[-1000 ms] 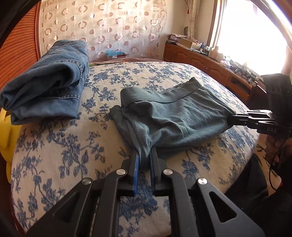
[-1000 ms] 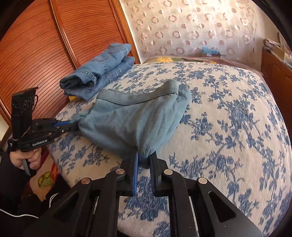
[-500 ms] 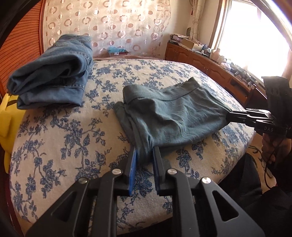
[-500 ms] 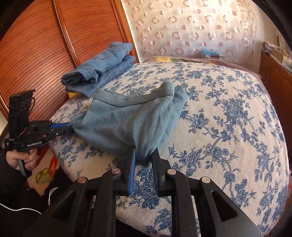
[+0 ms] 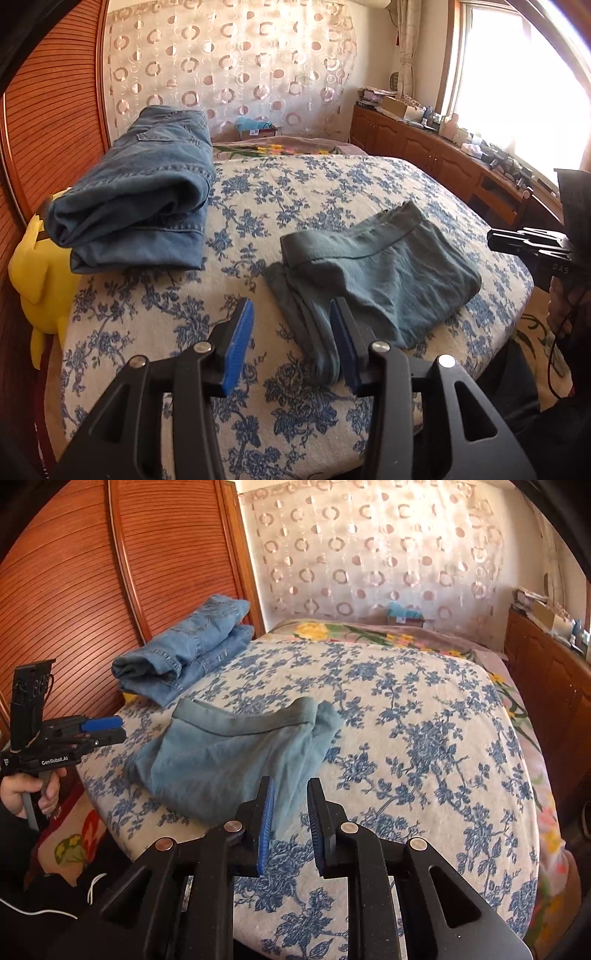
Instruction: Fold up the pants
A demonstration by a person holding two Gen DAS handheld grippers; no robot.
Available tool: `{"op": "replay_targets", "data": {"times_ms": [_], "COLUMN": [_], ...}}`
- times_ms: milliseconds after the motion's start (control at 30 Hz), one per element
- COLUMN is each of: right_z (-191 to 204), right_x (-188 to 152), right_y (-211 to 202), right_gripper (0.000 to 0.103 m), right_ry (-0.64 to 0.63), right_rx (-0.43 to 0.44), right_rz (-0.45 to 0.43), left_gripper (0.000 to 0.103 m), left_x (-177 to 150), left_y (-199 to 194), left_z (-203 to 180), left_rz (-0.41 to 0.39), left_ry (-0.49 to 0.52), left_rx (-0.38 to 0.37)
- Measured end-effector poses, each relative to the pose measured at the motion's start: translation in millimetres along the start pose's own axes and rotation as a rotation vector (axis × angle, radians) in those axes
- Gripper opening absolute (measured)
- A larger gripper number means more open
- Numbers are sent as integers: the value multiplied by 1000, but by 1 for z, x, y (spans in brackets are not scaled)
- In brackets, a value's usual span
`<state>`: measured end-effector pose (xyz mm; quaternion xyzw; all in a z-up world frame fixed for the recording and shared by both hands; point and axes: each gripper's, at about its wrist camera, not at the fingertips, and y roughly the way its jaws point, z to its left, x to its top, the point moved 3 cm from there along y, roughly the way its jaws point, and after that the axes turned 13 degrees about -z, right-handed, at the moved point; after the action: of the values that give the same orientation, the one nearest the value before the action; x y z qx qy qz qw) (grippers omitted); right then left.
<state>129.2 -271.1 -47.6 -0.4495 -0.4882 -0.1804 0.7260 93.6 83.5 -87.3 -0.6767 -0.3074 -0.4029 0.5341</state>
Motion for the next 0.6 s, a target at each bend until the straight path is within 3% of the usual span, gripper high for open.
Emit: {"op": "replay_targets", "data": {"times_ms": [300, 600], "right_z": [-1, 5], "right_x": [10, 18], "right_y": [16, 42], "right_gripper": [21, 28], "right_ry": [-14, -51], "right_rx": [-7, 9], "right_rz": [-12, -5], "left_gripper": [64, 64], "left_x": [13, 21], "left_y": [14, 33], "left_z": [-3, -3], "left_rz": [-38, -39], "left_ry": [15, 10], "left_rx": [14, 37]}}
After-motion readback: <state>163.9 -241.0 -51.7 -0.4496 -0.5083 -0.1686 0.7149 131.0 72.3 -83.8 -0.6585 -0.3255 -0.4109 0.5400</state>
